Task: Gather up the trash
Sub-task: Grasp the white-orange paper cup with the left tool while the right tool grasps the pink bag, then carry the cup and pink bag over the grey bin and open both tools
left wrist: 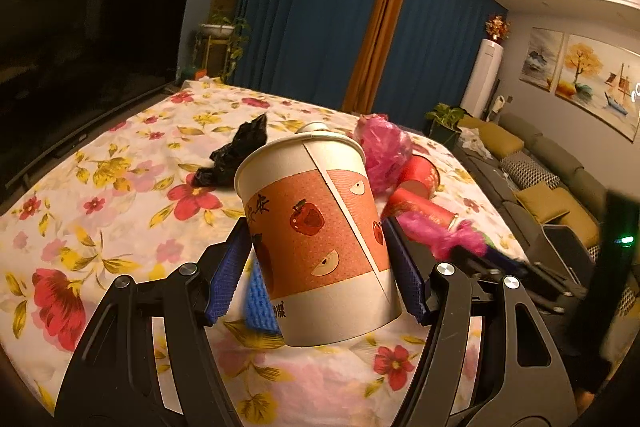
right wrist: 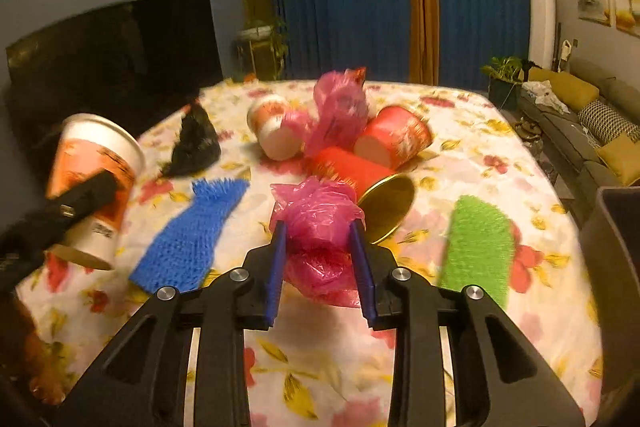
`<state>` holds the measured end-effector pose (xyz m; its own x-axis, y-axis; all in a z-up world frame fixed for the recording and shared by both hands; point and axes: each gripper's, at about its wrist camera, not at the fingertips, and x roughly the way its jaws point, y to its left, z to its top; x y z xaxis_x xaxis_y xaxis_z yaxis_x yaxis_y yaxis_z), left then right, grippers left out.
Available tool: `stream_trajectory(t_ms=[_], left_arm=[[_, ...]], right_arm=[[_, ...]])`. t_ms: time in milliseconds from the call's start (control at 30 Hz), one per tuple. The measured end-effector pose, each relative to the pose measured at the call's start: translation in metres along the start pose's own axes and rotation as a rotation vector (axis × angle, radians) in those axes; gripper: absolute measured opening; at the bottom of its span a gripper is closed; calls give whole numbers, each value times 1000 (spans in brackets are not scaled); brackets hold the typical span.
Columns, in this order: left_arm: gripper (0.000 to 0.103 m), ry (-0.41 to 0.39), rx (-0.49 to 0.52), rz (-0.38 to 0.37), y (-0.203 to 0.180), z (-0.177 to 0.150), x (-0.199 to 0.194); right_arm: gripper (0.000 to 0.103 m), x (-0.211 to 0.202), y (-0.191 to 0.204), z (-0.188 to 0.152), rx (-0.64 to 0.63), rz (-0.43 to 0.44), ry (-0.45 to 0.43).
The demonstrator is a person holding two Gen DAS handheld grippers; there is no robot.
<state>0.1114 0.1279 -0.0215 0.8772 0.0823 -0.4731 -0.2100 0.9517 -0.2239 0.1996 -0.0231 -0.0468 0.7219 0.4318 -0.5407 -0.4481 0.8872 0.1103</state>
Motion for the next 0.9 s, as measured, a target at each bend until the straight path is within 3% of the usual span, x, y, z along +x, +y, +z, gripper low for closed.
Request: stream_trajectory(t_ms=[467, 900], left_arm=[[66, -4, 82, -122, -56, -9, -2], [66, -13, 223, -273, -158, -14, 2]], right_arm=[[32, -87, -55, -6, 76, -73, -170], [32, -153, -119, -14, 140, -204, -272]])
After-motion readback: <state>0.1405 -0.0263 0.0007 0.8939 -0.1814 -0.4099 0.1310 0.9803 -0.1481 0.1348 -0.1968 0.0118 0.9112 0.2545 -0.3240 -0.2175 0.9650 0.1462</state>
